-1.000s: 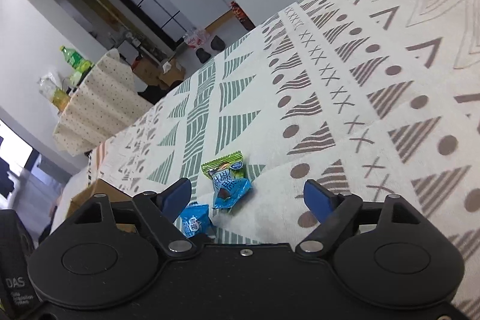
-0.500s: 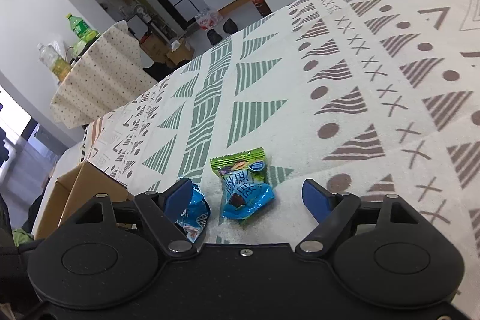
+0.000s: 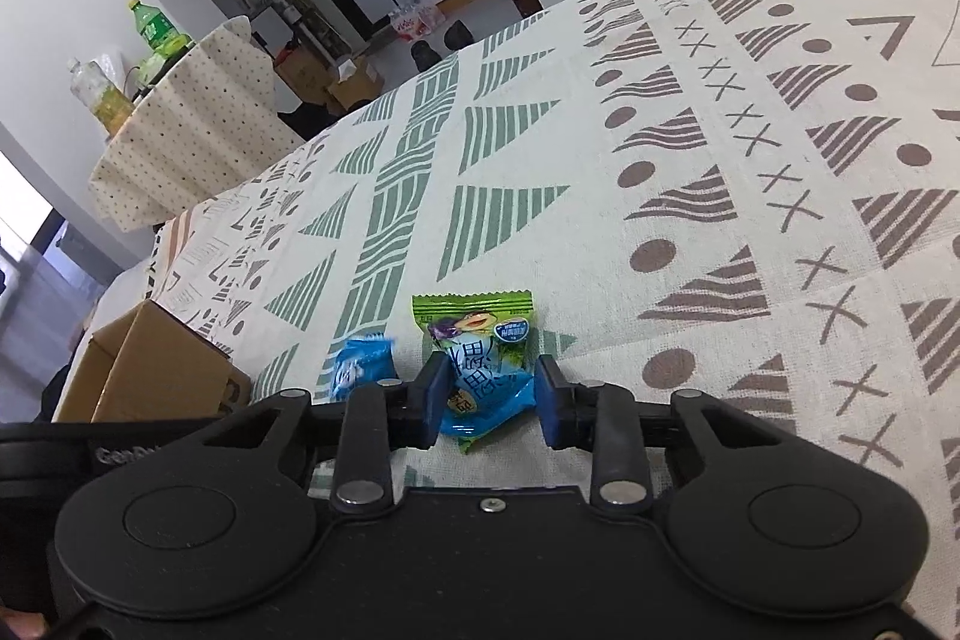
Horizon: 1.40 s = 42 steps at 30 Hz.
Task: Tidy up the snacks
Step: 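Grasp the blue candy packet with the left gripper while the right grasps the green-wrapped candy, then carry the blue packet over the box with the left gripper while the right carries the green candy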
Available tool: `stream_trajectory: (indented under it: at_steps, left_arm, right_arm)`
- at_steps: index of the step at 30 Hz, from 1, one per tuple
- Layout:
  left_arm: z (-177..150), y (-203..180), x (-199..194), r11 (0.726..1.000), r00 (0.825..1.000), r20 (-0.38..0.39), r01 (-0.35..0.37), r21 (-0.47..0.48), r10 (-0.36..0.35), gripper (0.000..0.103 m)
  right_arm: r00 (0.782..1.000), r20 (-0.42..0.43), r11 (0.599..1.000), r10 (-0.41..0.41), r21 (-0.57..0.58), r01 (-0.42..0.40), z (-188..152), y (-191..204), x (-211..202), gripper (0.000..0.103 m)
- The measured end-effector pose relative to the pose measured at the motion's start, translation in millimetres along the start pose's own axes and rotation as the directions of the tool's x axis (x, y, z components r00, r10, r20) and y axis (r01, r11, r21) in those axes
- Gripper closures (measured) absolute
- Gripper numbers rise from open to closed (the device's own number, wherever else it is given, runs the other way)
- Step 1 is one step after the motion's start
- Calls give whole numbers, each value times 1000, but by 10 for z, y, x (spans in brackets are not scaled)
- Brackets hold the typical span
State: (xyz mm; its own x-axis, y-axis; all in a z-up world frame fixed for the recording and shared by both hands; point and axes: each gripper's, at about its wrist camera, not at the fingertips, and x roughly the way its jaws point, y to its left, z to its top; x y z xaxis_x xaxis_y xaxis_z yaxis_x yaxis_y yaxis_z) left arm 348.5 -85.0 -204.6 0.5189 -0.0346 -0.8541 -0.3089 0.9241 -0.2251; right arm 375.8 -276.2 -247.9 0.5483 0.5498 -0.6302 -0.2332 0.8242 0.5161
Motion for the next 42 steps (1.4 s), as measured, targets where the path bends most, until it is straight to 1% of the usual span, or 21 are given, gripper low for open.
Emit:
stream_trajectory:
  at_steps: [1,4,9,12,13,14,15,16,18,23,26,27,28,30,32,33,34,35,36,38,42]
  left_arm:
    - [-4,-6,-20,1000,1000,7,2,2,-2,47]
    - [-8,-23,-47,1000,1000,22,4,9,-5,42]
    - [36,-75,26,1000,999,37,13,16,-13,42]
    - [78,-120,64,999,997,67,29,24,-30,42]
    - [87,-138,85,999,997,71,32,28,-34,42]
    - [92,-152,112,999,997,69,36,29,-38,42]
    - [92,-159,140,999,997,63,40,26,-42,43]
    - [92,-167,172,999,998,53,43,23,-44,43]
    - [81,-170,225,999,998,38,41,21,-42,45]
    - [75,-117,299,1000,999,37,27,7,-28,49]
    - [89,-113,318,1000,999,33,7,20,-7,62]
    - [94,-124,322,999,999,31,-20,34,19,72]
    - [97,-132,323,998,999,30,-41,42,40,75]
    - [101,-142,313,998,999,26,-49,39,48,77]
    - [97,-157,307,997,998,23,-59,47,58,78]
    - [89,-158,295,997,998,21,-59,46,58,79]
    - [85,-155,283,997,998,19,-58,42,57,80]
    - [81,-147,266,998,998,19,-56,36,55,80]
    - [71,-134,239,998,998,19,-55,28,55,81]
    - [65,-114,181,998,998,25,-56,21,56,81]
    - [46,-79,17,997,996,51,-70,21,69,81]
  right_arm:
    - [1000,-5,1000,-3,1,3,1,-1,-7,74]
    - [1000,-23,1000,-21,2,21,12,-5,-58,74]
    - [998,-37,998,-51,22,52,20,-60,-162,74]
    - [997,-41,998,-61,29,62,18,-107,-223,73]
    - [997,-45,998,-57,33,59,21,-121,-228,70]
    - [998,-45,998,-54,37,56,25,-126,-232,69]
    - [998,-38,998,-53,38,54,26,-130,-235,63]
    - [998,-35,998,-52,35,53,39,-115,-226,54]
    - [999,-26,999,-48,21,48,47,-96,-200,49]
    - [999,-18,999,-51,-15,51,41,-53,-120,46]
    - [998,-15,997,-58,-45,58,28,-23,-75,46]
    - [998,-14,996,-64,-60,63,21,-2,-60,45]
    - [997,-14,995,-71,-70,70,20,18,-53,45]
    - [996,-17,992,-86,-95,84,21,62,-42,45]
    - [996,-19,991,-89,-106,87,18,71,-39,45]
    - [996,-20,990,-89,-108,86,15,72,-40,48]
    - [996,-22,990,-91,-111,88,13,73,-44,55]
    - [996,-26,990,-91,-113,88,16,74,-47,60]
    - [995,-33,990,-92,-109,88,21,67,-53,73]
    - [996,-42,994,-81,-80,77,39,46,-74,73]
    - [997,-43,995,-62,-84,59,45,104,-134,74]
